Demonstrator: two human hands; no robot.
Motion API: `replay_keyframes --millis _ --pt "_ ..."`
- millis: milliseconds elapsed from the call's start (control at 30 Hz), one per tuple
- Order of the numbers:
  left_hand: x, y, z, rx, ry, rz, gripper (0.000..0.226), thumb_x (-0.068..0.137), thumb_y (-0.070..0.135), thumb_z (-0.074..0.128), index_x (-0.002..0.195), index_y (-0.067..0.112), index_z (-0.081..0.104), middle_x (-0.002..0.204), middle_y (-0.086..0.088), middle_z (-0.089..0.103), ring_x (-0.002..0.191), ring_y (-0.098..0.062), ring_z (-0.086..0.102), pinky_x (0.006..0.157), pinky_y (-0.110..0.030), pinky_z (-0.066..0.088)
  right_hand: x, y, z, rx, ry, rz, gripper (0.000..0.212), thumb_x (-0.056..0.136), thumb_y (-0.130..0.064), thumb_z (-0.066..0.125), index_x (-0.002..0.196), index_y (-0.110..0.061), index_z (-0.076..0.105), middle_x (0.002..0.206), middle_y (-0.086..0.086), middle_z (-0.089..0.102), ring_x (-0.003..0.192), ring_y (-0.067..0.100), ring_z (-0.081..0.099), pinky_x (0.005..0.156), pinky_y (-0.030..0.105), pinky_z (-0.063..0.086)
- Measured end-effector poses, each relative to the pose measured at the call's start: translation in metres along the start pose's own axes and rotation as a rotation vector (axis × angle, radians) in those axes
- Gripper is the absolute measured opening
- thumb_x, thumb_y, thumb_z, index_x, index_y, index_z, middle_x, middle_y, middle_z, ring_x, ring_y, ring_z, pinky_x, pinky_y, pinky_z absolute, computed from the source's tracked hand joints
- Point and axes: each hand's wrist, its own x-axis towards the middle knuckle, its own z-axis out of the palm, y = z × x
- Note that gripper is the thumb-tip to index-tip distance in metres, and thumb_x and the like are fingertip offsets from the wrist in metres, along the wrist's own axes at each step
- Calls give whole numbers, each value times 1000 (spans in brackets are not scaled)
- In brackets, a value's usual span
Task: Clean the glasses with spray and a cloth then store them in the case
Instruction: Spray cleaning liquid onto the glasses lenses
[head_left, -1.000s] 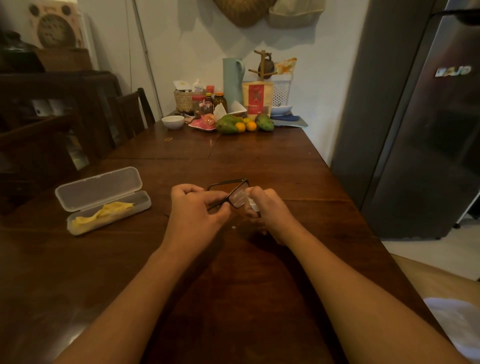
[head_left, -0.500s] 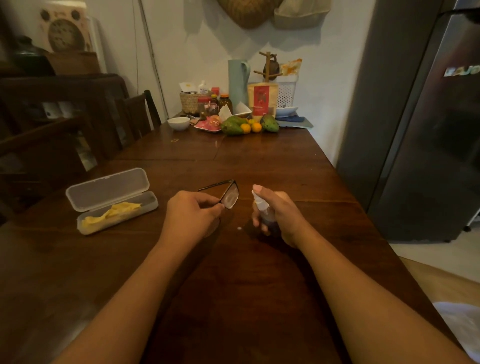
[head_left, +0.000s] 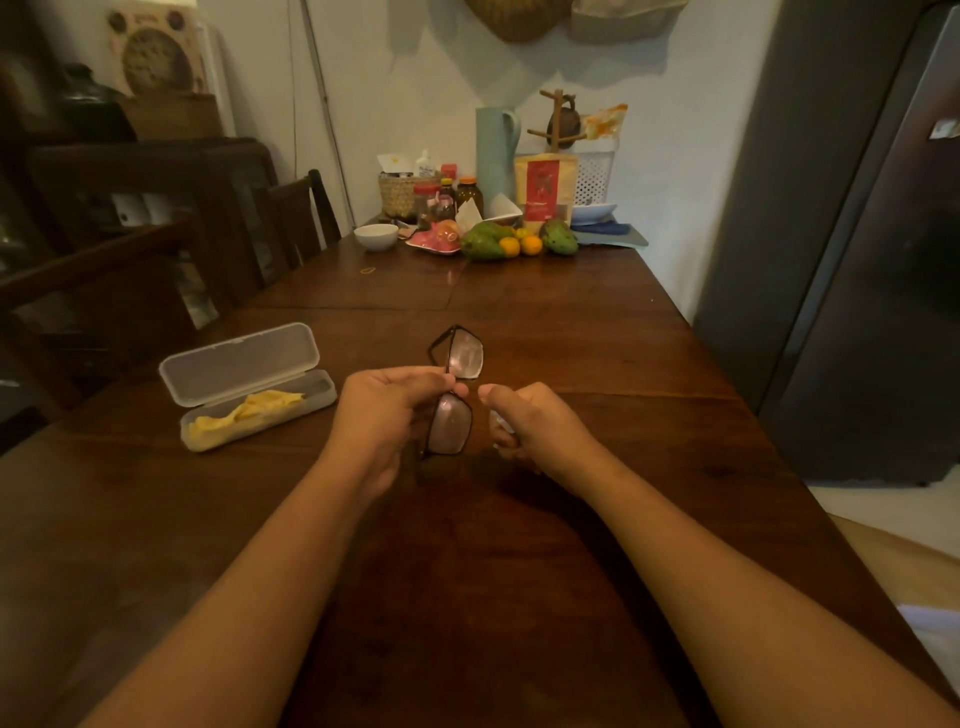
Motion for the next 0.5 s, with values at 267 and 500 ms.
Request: replay_keyframes --millis 267,500 --pt "3 -5 2 -54 -13 10 8 82 12 74 86 10 79 88 -14 78 79 -23 75 60 -28 57 1 -2 2 5 -4 -12 52 79 -52 48 44 -15 38 40 -5 34 32 7 29 38 14 26" --pt "0 -4 6 -102 -11 -12 8 81 7 73 87 5 79 88 -17 77 78 -25 76 58 -28 57 4 3 6 35 41 -29 51 73 -60 52 41 -22 38 42 -5 32 37 11 27 42 21 24"
